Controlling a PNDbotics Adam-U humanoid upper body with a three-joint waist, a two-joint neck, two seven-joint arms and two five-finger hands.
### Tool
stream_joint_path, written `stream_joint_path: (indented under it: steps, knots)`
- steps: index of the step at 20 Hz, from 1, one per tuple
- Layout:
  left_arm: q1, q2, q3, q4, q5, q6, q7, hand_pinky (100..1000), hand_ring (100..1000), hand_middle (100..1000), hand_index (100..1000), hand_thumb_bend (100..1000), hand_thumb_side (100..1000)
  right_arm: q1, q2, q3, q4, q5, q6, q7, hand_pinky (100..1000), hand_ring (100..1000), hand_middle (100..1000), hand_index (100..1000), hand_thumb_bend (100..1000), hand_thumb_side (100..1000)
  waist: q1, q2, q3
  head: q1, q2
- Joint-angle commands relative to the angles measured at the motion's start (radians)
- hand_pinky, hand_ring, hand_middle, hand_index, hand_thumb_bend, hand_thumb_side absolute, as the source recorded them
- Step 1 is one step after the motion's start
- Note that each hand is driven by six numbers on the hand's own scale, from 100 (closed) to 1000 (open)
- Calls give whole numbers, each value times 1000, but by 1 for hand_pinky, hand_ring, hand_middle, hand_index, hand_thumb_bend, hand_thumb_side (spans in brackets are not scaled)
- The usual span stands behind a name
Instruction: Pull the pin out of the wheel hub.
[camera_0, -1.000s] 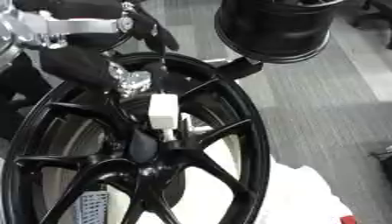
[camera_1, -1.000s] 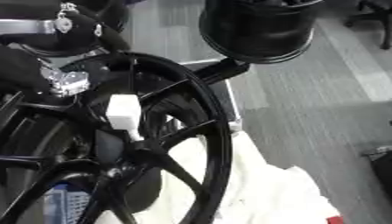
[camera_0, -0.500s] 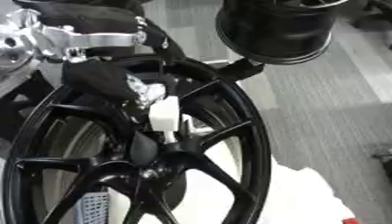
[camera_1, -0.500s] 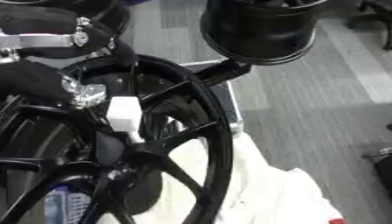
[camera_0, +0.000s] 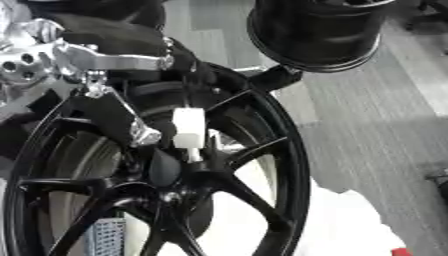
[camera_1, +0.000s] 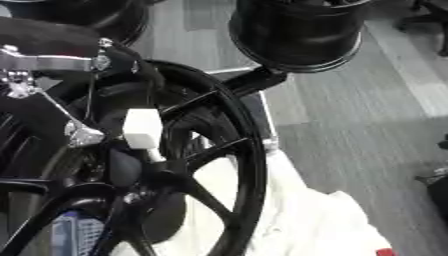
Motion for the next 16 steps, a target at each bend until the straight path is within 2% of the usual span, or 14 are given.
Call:
stream_joint_path:
  steps: [1, 3, 5, 7, 10, 16]
  knots:
    - [-3, 15, 15, -13, 4, -4, -12, 993, 940, 816, 972, 232, 291, -6, -12, -3, -18, -1, 2, 0, 765, 576, 506, 681, 100, 598, -4, -16, -1, -2, 1]
    - [9, 18, 16, -5, 0, -2, -9, 991, 944, 819, 977, 248, 394, -7, -12, -3, -18, -1, 2, -1, 765, 576, 506, 681, 100, 598, -4, -16, -1, -1, 0]
    - [18, 17, 15, 8, -6, 0, -4, 985, 942, 815, 982, 269, 592, -7, -10, -3, -18, -2, 2, -1, 765, 576, 506, 681, 100, 599, -5, -16, 0, 0, 0]
    - [28, 10, 17, 28, -14, 10, 12, 980, 939, 810, 980, 283, 675, -8, -9, -3, -18, -2, 3, 0, 765, 576, 506, 681, 100, 599, -5, -15, 0, 1, 1]
    - [38, 3, 7, 52, -30, 14, 26, 976, 938, 807, 971, 322, 738, -9, -7, -2, -18, -3, 4, 0, 764, 576, 506, 681, 100, 600, -6, -14, 0, 0, 1]
    - [51, -4, 2, 84, -78, 7, 50, 985, 961, 829, 978, 366, 744, -10, -1, -1, -18, -4, 7, 0, 764, 576, 506, 680, 100, 602, -5, -11, 0, 2, 3]
